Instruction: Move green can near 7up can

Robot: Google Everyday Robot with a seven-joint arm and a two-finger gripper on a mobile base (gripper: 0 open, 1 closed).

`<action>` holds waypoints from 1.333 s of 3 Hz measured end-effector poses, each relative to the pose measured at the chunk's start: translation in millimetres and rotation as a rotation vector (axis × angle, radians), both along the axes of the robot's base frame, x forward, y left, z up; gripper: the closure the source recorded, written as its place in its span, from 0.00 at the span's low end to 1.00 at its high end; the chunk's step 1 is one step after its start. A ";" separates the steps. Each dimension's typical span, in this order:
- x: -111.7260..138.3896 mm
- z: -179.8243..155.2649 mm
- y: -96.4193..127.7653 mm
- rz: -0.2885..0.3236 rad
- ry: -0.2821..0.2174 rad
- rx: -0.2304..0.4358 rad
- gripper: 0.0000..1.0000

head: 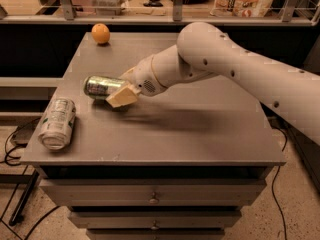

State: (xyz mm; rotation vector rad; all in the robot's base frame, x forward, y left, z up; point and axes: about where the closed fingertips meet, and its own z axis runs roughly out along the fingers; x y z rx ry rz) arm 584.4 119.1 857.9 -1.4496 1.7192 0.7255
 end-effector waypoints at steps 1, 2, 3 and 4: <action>-16.3 -4.5 14.9 0.037 0.019 0.017 0.38; -29.3 -10.5 23.1 0.055 0.042 0.029 0.14; -34.3 -17.2 21.5 0.030 0.050 0.040 0.00; -34.2 -17.3 21.4 0.029 0.050 0.040 0.00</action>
Offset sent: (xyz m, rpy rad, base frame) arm -0.0425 0.0283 -0.0175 0.0429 0.0690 0.0682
